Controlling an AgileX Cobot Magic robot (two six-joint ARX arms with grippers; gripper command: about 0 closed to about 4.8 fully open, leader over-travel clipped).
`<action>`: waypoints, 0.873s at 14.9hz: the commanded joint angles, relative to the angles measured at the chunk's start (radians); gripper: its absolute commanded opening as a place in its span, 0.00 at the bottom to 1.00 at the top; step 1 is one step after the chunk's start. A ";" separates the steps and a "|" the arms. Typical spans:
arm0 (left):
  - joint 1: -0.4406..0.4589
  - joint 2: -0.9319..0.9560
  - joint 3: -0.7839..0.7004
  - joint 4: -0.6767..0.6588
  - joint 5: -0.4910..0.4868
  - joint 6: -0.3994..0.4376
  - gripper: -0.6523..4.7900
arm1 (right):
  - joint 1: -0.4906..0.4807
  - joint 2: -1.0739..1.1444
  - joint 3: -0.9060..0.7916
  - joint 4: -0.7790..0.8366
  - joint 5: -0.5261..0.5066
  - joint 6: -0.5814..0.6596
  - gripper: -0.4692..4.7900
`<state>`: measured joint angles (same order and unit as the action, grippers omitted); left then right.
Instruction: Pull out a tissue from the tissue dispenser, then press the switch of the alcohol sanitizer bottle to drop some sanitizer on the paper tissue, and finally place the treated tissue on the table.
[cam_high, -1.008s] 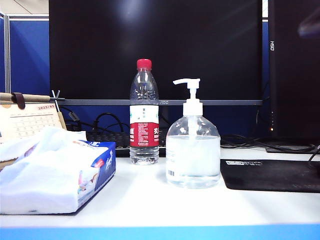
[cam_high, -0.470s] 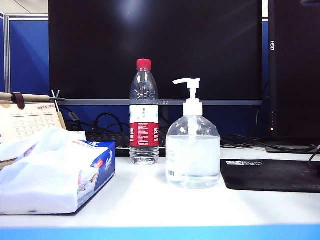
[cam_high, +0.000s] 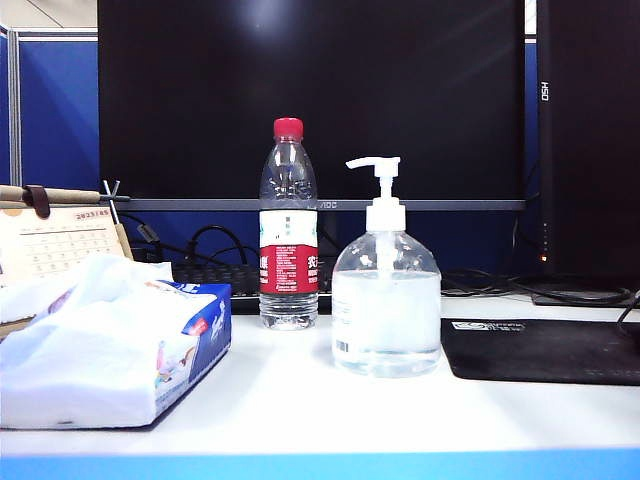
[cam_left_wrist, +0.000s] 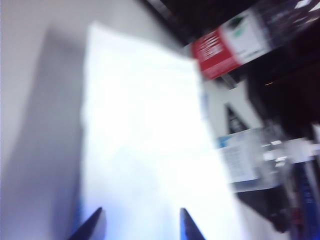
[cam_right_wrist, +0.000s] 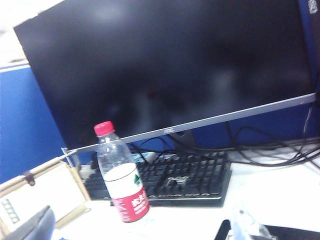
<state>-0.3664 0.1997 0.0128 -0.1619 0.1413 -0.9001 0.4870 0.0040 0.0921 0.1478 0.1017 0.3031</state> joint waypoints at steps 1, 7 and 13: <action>0.000 0.053 -0.003 -0.014 -0.014 -0.005 0.54 | 0.001 -0.001 0.003 0.013 0.002 -0.024 1.00; 0.000 0.056 -0.003 -0.018 -0.047 0.002 0.65 | 0.001 -0.001 0.003 0.013 0.005 -0.046 1.00; 0.000 0.116 -0.003 0.063 -0.029 -0.039 0.65 | 0.001 -0.001 0.003 0.012 0.009 -0.046 1.00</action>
<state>-0.3660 0.3153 0.0101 -0.1471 0.0994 -0.9226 0.4870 0.0040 0.0921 0.1478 0.1051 0.2607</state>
